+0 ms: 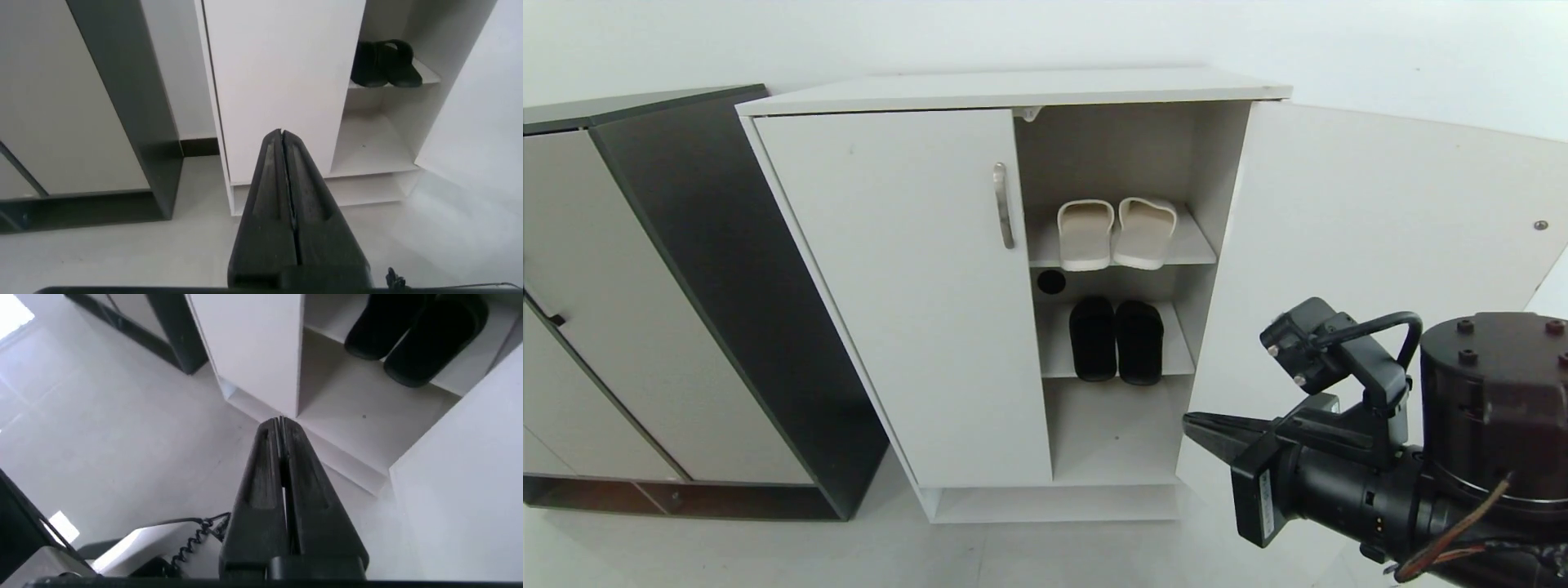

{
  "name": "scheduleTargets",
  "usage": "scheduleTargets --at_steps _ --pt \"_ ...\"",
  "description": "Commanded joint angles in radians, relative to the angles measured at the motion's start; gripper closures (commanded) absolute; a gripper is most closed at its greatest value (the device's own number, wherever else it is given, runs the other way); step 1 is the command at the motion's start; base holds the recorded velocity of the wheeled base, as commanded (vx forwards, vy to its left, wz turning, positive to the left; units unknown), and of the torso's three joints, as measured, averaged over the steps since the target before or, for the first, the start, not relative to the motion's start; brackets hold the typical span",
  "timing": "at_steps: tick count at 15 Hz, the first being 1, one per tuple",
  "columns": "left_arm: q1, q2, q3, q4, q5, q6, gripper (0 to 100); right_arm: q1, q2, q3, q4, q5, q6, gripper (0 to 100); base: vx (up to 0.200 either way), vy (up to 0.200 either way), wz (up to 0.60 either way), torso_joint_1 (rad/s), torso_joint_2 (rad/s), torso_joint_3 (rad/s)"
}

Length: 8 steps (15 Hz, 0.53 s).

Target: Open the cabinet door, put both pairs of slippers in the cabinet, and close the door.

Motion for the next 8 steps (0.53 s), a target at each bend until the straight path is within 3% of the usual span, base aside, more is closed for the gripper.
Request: scheduleTargets --at_steps 1,8 --pt "0.0 0.0 0.0 0.001 0.0 0.0 100 0.002 0.011 0.001 -0.001 0.0 0.0 100 0.0 0.0 0.0 0.0 0.0 0.0" --pt "0.0 0.0 0.0 0.0 0.0 0.0 100 0.002 0.017 0.007 -0.001 0.004 0.0 100 0.0 0.0 0.0 0.0 0.0 0.0"
